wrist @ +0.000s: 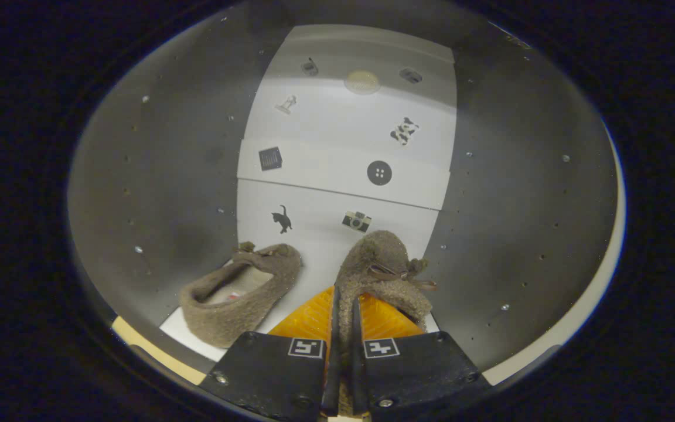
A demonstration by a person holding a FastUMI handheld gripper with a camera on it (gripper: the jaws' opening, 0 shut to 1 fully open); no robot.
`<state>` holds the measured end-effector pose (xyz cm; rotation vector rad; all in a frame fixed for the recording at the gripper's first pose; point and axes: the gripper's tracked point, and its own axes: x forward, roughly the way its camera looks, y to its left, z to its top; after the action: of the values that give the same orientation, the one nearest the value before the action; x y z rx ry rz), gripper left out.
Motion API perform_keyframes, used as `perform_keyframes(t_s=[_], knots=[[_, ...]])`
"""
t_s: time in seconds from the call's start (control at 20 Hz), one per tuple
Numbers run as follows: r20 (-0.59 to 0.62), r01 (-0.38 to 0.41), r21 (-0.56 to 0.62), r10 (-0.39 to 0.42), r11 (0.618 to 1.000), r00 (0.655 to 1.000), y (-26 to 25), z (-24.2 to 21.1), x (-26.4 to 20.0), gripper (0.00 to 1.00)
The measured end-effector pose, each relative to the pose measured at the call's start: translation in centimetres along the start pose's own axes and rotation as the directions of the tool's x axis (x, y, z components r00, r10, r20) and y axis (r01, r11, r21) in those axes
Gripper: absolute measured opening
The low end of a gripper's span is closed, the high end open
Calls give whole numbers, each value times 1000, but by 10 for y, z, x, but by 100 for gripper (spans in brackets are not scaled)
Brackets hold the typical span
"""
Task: Open the shoe cabinet door, grab the shoes and put them into the shoe cabinet, then close the shoe cabinet door.
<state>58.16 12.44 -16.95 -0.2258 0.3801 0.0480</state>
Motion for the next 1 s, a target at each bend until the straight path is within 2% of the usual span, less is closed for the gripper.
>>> perform_keyframes(t_s=[0.15,0.4,0.55,0.6,0.75,0.85,1.0], knots=[[-15,6,-42,-6,999,1000,4,-8,19,12],[-36,-77,-4,76,997,996,28,-14,23,13],[1,-54,21,54,998,999,24,-9,19,19],[13,-29,27,28,999,1000,19,-5,15,24],[39,16,59,-18,998,999,11,0,0,50],[73,51,64,-55,997,996,1,8,-19,58],[87,20,63,-26,998,996,2,17,-58,92]])
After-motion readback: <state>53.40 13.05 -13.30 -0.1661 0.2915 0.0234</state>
